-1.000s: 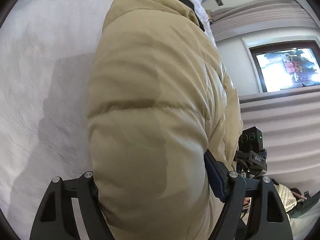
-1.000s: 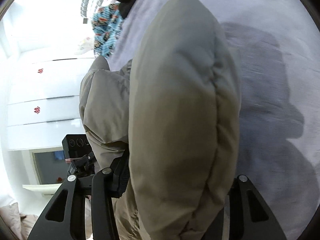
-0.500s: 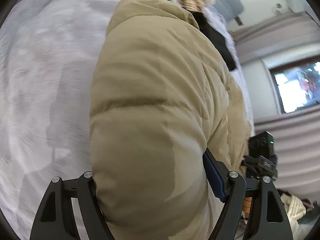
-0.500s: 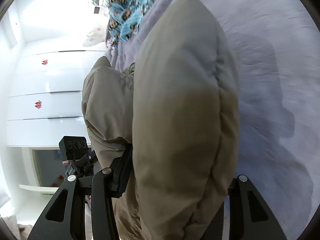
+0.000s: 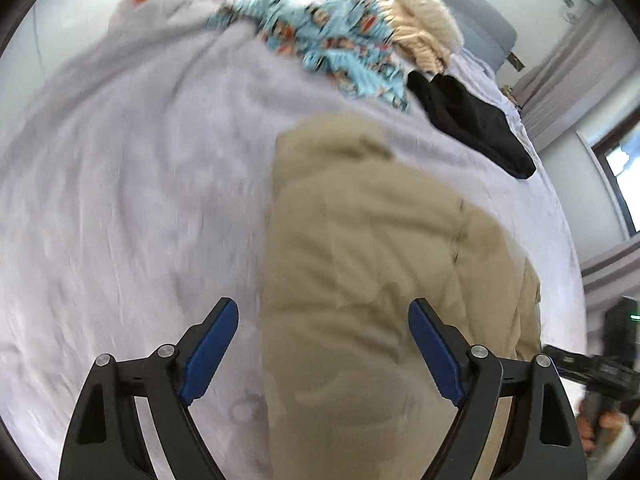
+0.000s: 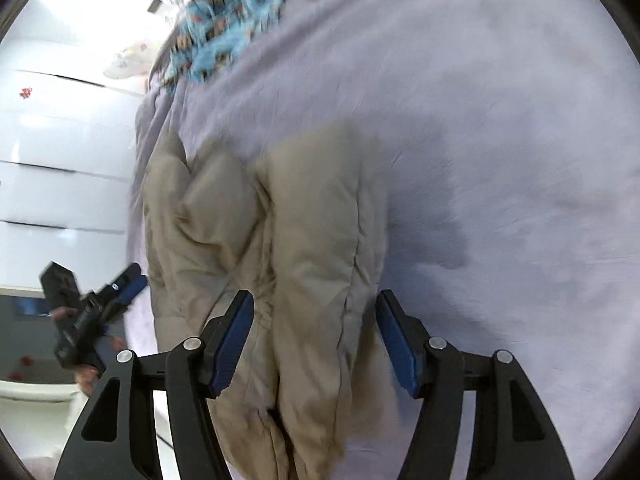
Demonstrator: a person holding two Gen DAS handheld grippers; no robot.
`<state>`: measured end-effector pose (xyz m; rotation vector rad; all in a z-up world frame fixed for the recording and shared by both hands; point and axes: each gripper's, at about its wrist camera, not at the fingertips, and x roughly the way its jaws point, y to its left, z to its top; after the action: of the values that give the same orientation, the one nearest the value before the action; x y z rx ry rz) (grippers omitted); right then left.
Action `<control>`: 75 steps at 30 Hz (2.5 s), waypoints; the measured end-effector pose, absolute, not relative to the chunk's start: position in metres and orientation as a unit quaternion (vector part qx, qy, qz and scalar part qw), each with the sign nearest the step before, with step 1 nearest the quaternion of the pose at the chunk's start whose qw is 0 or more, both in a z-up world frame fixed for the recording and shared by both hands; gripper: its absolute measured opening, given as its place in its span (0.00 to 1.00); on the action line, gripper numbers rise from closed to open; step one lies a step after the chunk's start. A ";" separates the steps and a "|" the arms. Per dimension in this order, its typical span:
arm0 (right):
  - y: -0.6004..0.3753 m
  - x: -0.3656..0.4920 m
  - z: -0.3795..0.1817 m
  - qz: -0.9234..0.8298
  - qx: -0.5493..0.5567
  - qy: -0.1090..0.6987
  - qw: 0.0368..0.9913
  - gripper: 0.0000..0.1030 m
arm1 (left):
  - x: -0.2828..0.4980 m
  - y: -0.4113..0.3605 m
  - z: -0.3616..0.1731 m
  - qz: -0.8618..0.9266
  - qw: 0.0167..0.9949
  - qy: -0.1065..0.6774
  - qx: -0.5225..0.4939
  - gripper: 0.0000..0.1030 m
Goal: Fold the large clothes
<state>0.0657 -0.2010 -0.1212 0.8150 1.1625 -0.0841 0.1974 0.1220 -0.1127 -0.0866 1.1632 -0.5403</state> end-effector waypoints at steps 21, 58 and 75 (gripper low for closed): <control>-0.113 0.023 -0.173 -0.074 0.222 0.623 0.746 0.09 | 0.143 0.080 -0.111 -0.235 0.816 0.523 0.074 0.86; -0.097 -0.053 -0.108 -0.108 0.276 0.606 0.739 0.14 | 0.029 0.141 -0.103 -0.182 0.789 0.578 0.104 0.87; -0.104 -0.071 -0.082 -0.088 0.267 0.592 0.755 0.14 | -0.016 0.129 -0.065 -0.160 0.804 0.562 0.110 1.00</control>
<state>-0.0707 -0.1038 -0.0817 0.5818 1.2919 -0.1926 -0.0160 0.1290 -0.0650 0.2345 1.2033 -0.3428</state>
